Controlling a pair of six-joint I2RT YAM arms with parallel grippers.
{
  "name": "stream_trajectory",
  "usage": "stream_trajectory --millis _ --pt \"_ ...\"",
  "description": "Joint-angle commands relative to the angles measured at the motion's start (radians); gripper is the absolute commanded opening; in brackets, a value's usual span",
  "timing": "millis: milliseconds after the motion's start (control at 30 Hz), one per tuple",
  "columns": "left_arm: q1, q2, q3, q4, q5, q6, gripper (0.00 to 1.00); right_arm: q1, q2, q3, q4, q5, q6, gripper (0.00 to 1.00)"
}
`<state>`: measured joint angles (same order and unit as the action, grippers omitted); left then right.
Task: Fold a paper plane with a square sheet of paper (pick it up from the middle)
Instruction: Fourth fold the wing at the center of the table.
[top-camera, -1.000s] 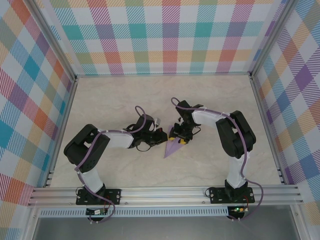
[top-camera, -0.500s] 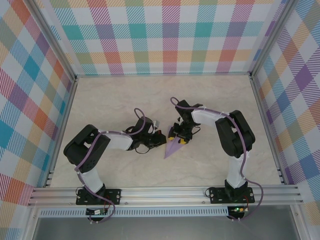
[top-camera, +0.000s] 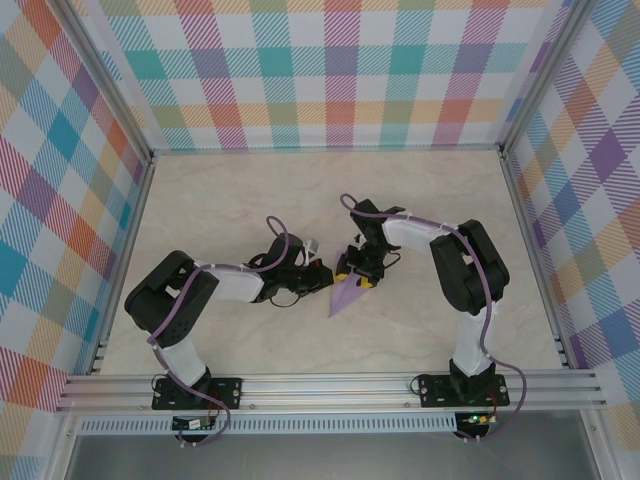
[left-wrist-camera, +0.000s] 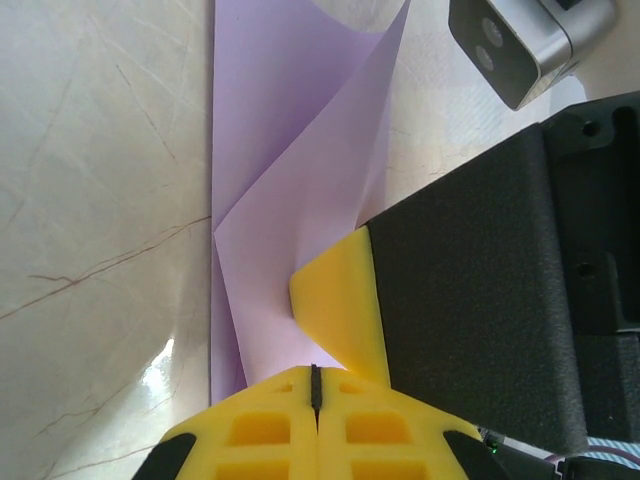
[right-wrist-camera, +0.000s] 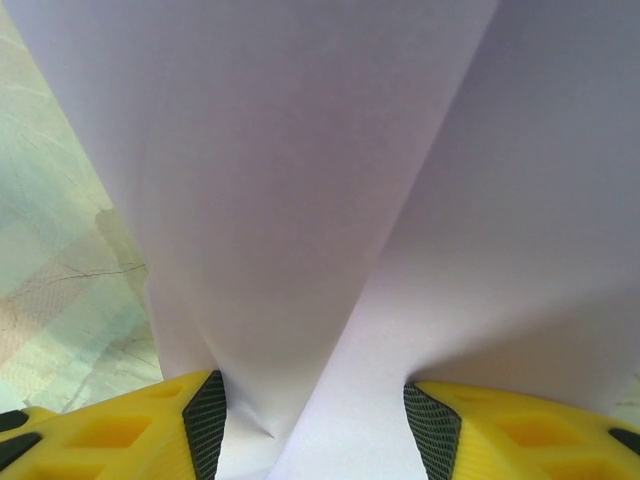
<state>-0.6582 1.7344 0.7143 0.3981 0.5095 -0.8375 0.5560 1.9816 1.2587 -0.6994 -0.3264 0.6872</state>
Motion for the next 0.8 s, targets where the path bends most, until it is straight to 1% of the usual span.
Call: stream_trajectory --millis 0,100,267,767 --pt "0.0 0.005 -0.014 0.063 0.056 -0.005 0.0 0.03 0.162 -0.074 0.063 0.052 -0.032 0.57" --pt "-0.003 0.019 -0.015 0.062 0.064 -0.005 0.0 0.03 0.167 -0.071 0.059 0.053 -0.028 0.57" --pt "-0.004 0.036 -0.007 0.038 0.057 0.006 0.0 0.03 0.173 -0.07 0.054 0.06 -0.026 0.53" --pt "-0.012 0.063 0.011 -0.017 0.037 0.031 0.0 0.034 0.203 -0.045 0.027 0.077 -0.031 0.54"
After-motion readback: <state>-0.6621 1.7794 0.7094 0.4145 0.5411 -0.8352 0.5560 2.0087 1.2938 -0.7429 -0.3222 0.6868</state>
